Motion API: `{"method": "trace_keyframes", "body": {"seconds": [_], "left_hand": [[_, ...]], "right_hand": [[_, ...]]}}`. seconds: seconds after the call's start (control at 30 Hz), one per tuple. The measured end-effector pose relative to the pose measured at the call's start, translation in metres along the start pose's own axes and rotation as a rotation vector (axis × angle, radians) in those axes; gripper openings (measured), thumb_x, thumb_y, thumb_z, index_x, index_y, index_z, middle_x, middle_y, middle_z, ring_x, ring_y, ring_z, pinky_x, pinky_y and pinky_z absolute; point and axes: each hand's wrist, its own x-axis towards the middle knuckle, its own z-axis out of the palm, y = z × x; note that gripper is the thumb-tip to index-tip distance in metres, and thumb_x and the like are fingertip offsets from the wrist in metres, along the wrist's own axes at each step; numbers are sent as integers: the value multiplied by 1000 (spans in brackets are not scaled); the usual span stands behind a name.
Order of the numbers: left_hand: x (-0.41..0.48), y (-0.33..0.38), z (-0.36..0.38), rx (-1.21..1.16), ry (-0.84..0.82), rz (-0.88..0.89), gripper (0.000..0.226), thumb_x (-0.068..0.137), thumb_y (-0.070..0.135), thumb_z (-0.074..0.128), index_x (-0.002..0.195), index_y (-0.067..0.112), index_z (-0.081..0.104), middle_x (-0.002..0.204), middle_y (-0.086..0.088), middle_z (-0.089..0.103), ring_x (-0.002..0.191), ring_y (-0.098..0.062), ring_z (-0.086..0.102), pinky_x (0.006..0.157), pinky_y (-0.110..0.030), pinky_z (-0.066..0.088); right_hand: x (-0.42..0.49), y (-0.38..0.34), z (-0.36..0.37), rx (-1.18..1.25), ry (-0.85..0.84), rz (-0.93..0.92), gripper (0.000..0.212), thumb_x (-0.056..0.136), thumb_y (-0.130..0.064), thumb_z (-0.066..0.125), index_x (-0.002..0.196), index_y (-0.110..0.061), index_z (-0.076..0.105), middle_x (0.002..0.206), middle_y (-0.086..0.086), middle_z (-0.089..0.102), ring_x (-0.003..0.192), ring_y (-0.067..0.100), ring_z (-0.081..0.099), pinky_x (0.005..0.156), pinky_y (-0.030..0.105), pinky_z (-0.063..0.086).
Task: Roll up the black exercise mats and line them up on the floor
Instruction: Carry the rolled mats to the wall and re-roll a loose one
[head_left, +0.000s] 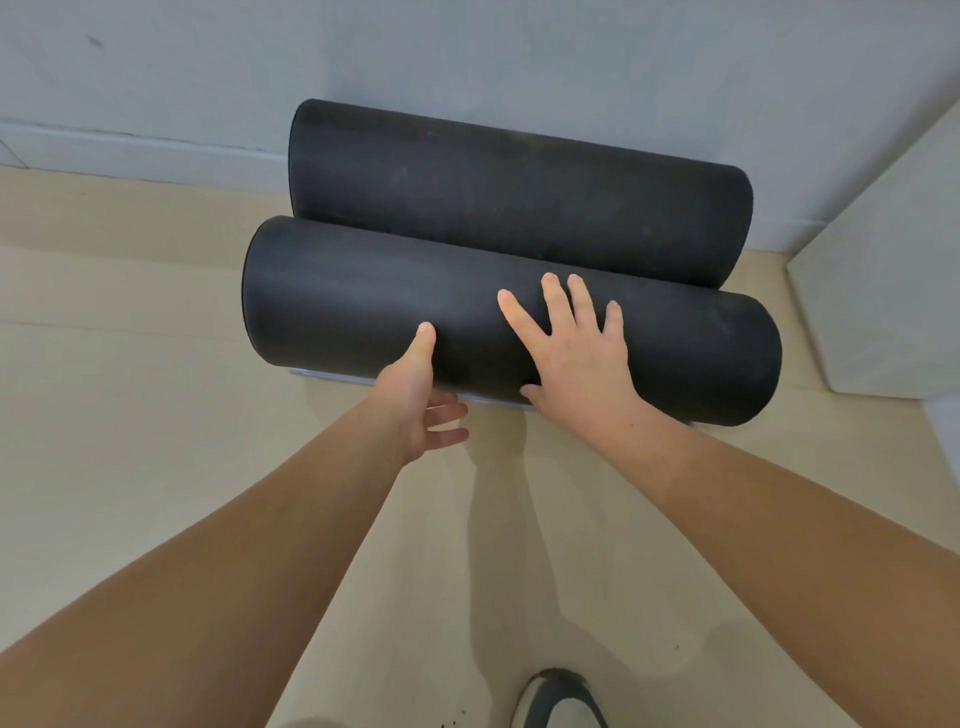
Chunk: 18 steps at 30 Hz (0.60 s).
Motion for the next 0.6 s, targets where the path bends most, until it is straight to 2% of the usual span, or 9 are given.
{"method": "trace_keyframes", "body": {"seconds": [0.17, 0.23, 0.33, 0.4, 0.5, 0.53, 0.6], "left_hand": [[0, -16, -5, -17, 84, -11, 57, 94, 73, 63, 127, 29, 49, 124, -11, 64, 110, -32, 68, 94, -55, 62], [4, -11, -9, -75, 134, 26, 63, 93, 70, 66, 135, 26, 52, 132, -7, 60, 116, -32, 66, 97, -54, 61], [12, 8, -29, -171, 290, 129, 88, 90, 63, 76, 158, 24, 36, 151, -3, 49, 133, -37, 54, 103, -57, 57], [16, 22, -52, -149, 409, 213, 104, 83, 57, 86, 163, 29, 26, 159, -3, 41, 137, -38, 51, 101, -57, 58], [24, 39, -87, -27, 410, 317, 129, 71, 48, 98, 168, 37, 13, 164, -1, 35, 137, -38, 52, 98, -59, 60], [26, 43, -99, 7, 375, 305, 130, 69, 48, 99, 167, 37, 15, 163, -1, 39, 135, -39, 55, 99, -60, 59], [31, 52, -118, 110, 303, 279, 110, 70, 53, 97, 157, 25, 36, 151, -3, 53, 124, -37, 62, 98, -58, 59]], "right_hand": [[-12, -8, 5, 35, 24, -8, 121, 86, -59, 79, 167, -41, -10, 175, 20, -1, 162, 46, 3, 120, 73, 22], [-10, -8, 8, 41, 21, -11, 123, 84, -64, 78, 166, -43, -12, 175, 21, -3, 161, 48, 1, 119, 76, 19], [5, -15, 2, 40, 56, -42, 132, 77, -76, 77, 165, -42, -15, 175, 23, -6, 160, 50, -2, 120, 78, 13], [19, -33, -8, 39, 52, -122, 136, 76, -76, 77, 164, -43, -20, 174, 23, -12, 160, 50, -7, 120, 78, 11], [41, -64, -18, 33, 41, -145, 146, 73, -69, 85, 159, -45, -30, 173, 26, -13, 159, 53, -6, 117, 81, 15], [46, -73, -19, 25, 44, -129, 148, 72, -65, 87, 159, -44, -31, 173, 28, -9, 158, 55, -1, 114, 82, 18], [51, -83, -15, 6, 65, -95, 149, 72, -58, 90, 160, -44, -29, 171, 31, 2, 156, 57, 10, 110, 83, 23]]}}
